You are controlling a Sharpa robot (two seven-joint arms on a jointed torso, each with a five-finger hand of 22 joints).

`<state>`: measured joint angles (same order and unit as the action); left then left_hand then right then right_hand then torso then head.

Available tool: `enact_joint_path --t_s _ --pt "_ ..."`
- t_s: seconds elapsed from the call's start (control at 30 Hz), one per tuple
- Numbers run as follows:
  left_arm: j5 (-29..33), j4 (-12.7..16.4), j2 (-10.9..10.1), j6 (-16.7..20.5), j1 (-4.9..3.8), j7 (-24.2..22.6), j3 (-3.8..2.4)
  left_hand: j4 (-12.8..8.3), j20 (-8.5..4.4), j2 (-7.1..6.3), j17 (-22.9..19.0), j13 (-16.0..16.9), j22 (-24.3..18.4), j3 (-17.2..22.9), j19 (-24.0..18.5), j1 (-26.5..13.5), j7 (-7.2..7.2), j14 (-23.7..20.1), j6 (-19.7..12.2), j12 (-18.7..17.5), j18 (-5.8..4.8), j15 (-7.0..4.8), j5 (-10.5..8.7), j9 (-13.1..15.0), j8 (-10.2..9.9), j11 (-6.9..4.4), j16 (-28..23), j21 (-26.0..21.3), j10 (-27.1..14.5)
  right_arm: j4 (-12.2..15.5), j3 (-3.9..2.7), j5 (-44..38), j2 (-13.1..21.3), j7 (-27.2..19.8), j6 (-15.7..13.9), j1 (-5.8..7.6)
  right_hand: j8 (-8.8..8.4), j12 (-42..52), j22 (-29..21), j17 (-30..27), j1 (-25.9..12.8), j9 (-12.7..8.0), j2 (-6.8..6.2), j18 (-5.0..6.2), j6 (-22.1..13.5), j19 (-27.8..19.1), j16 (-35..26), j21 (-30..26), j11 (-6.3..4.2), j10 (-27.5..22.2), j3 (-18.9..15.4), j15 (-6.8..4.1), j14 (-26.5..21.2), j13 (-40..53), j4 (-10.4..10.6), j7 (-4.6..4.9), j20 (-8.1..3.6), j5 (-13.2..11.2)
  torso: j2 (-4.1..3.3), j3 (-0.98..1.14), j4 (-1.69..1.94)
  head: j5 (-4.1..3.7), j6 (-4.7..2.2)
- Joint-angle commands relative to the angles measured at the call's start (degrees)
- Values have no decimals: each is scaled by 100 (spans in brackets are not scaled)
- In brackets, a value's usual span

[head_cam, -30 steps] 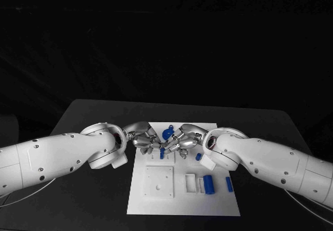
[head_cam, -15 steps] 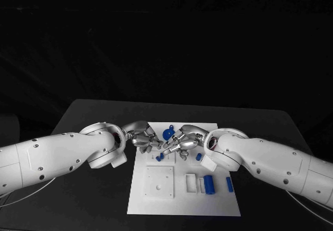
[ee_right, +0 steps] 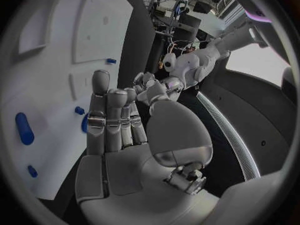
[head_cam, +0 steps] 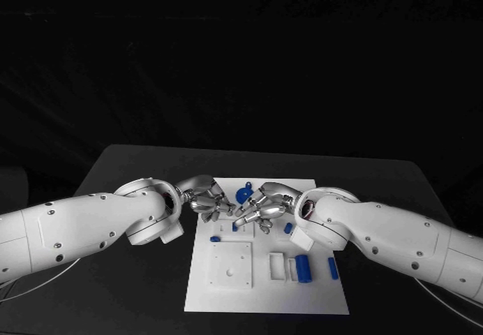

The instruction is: Assemble the parts on the task board

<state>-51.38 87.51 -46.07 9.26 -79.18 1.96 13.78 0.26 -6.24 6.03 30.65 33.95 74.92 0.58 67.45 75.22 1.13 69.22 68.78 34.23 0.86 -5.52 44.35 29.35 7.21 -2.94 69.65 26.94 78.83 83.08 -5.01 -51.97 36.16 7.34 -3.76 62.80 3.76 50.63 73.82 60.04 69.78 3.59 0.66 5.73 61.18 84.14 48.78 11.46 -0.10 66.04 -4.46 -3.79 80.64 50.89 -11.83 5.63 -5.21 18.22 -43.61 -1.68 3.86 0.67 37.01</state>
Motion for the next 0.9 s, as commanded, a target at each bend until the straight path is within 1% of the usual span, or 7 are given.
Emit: enact_joint_path --t_s 0.03,0.17,0.2,0.23,0.37,0.67,0.9 --pt "76 2 -24 68 -2 17 -3 -225 -32 -28 2 7 111 243 19 52 15 51 -29 -44 97 -6 5 -38 -50 -3 -1 12 20 21 -2 -410 22 -69 -311 -11 -25 78 41 46 31 1 -9 33 56 208 77 135 -17 42 172 -24 53 44 -93 -2 14 -17 1 2 3 13 4" --pt "105 3 -82 134 -3 63 -3 -193 -36 -47 -13 -1 102 221 28 59 40 47 -66 -78 87 -8 -235 -167 -116 -10 -42 -12 -19 48 -2 -567 49 -108 -441 -20 -23 128 85 92 -55 1 -13 33 93 207 127 268 -25 77 417 -30 77 111 -256 -7 9 -26 -2 3 1 16 5" --pt "104 -1 -104 152 -4 85 -3 -196 -34 -65 -26 -9 94 176 33 74 46 50 -100 -90 82 -5 -507 -223 -142 -2 -64 -29 -23 57 -2 -618 57 -118 -475 -23 -22 134 89 96 -54 2 -11 33 96 206 134 286 -27 86 432 -31 80 117 -266 -9 9 -34 -1 3 2 16 8" --pt "96 -6 -127 163 -4 110 -3 -179 -25 -104 -39 -26 81 76 36 56 63 50 -215 -116 72 12 -1027 -301 -214 -3 -86 -52 -41 65 -2 -672 65 -130 -510 -25 -22 142 92 108 -78 2 -13 33 110 204 146 299 -32 92 487 -31 84 131 -298 -11 9 -38 1 6 0 23 10" --pt "-79 -19 -236 152 -6 242 -2 -131 -7 -254 -90 -94 21 -389 60 104 33 56 -144 -191 53 21 -2097 -611 -248 1 -176 -173 -67 113 -2 -925 101 -192 -679 -36 -23 180 117 135 -94 2 -21 32 156 212 180 387 -40 130 587 -38 109 176 -363 -24 3 -27 10 13 -2 36 7" --pt "242 -22 -536 681 -5 393 -1 284 44 -194 -249 -579 -162 -1112 122 236 156 -6 -260 -823 37 92 -2174 -1543 -144 89 -568 -607 -104 274 -1 -2631 -19 -310 -1326 -106 -22 458 273 317 -121 2 -128 15 263 243 412 926 -73 353 935 -69 234 481 -422 -61 -22 -25 55 -17 -8 236 8" --pt "1607 -187 -609 1640 -5 -56 -2 372 200 -104 -760 -1915 -874 -1162 170 456 257 67 -432 -1832 64 244 -2067 -2001 43 255 -1684 -1397 -27 259 107 -3826 -370 26 -1422 -148 -24 985 397 550 -158 1 -151 -82 435 268 703 1486 -109 671 1258 -95 317 1041 -397 -113 -63 -248 139 -41 -29 472 49"
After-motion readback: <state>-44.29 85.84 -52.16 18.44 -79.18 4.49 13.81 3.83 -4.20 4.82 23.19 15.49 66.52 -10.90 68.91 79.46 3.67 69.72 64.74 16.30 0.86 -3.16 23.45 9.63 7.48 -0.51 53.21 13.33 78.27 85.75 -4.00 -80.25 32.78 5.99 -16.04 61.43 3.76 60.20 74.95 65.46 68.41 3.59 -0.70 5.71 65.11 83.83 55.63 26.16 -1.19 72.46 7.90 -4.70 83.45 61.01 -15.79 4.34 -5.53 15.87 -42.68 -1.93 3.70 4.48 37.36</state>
